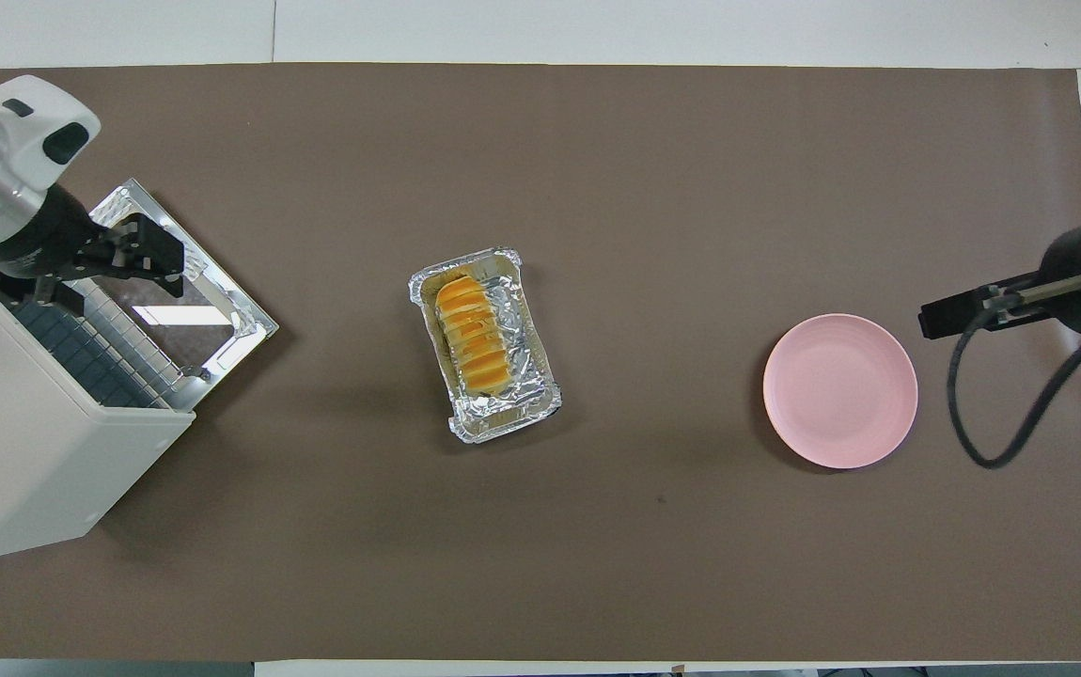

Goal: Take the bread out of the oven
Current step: 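Reach the right gripper to the foil tray on the table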

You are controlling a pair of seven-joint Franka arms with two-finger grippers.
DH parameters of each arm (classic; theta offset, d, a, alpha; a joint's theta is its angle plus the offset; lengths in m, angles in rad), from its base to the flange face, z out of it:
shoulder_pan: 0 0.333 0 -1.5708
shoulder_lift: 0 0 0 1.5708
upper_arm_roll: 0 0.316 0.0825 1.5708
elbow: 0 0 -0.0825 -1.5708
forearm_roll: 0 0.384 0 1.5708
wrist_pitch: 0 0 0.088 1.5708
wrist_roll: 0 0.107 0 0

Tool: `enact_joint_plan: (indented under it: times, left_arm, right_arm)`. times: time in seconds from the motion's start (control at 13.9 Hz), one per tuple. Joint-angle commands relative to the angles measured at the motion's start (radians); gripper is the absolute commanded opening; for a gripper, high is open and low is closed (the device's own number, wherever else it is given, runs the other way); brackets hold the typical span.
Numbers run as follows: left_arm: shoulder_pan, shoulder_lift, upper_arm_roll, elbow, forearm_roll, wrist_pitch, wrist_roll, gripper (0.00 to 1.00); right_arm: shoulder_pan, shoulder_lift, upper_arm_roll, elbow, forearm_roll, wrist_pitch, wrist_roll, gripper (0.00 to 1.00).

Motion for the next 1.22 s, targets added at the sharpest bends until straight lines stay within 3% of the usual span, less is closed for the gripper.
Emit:
enact_joint_plan:
  times: [0.0,0.22,0.5,0.65,0.79,0.86,1.15]
  left_arm:
    - [0.025,-0.106,0.003,-0.089,0.000,-0.077,0.074,1.00]
    - [0.040,-0.206,-0.004,-0.217,0.002,-0.059,0.074,1.00]
    - [0.006,-0.200,-0.007,-0.227,0.002,-0.011,0.072,1.00]
    - [-0.016,-0.197,0.001,-0.224,0.002,0.001,0.065,1.00]
    - [-0.067,-0.197,0.048,-0.224,0.002,0.001,0.063,1.00]
    - [-0.078,-0.199,0.067,-0.224,0.002,0.000,0.065,1.00]
    - [-0.069,-0.199,0.069,-0.219,0.002,0.001,0.073,1.00]
  right_arm:
    - [0.102,0.096,0.004,0.001,0.012,0.102,0.112,1.00]
    - [0.237,0.245,0.004,0.063,0.033,0.219,0.220,1.00]
    - [0.391,0.393,0.003,0.131,0.015,0.282,0.269,1.00]
    - [0.448,0.549,0.000,0.289,-0.005,0.276,0.382,1.00]
    - [0.469,0.660,0.001,0.359,-0.048,0.329,0.439,1.00]
    - [0.469,0.668,0.003,0.351,-0.051,0.387,0.440,1.00]
    - [0.486,0.717,0.003,0.347,-0.056,0.435,0.441,1.00]
